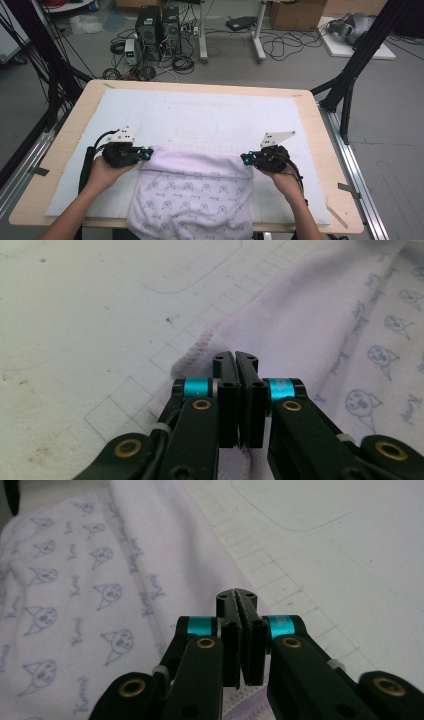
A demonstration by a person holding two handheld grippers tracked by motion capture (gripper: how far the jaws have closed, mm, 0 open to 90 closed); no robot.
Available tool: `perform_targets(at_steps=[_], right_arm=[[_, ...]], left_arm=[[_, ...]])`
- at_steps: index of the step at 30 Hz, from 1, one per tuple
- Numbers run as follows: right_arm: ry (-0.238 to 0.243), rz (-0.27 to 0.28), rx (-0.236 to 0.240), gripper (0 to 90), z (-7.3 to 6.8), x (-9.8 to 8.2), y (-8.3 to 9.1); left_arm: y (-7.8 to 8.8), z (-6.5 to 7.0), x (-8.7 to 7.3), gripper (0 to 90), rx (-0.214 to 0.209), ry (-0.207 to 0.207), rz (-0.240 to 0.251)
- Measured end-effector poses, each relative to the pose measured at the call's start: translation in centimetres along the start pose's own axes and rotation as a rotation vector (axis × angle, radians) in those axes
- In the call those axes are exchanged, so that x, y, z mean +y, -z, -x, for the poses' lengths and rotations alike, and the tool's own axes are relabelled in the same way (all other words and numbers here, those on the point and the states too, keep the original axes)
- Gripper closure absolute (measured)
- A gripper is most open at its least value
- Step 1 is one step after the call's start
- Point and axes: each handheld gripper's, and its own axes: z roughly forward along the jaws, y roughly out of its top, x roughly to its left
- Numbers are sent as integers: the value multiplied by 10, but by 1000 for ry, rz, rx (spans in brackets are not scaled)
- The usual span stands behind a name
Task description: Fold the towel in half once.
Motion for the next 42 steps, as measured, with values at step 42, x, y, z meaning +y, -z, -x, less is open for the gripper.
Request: perform_targets(at_steps=[42], right_arm=[[-11, -95, 6, 894, 10, 6, -48]], left_arm=[[-25, -7, -1, 871, 23, 34, -62]])
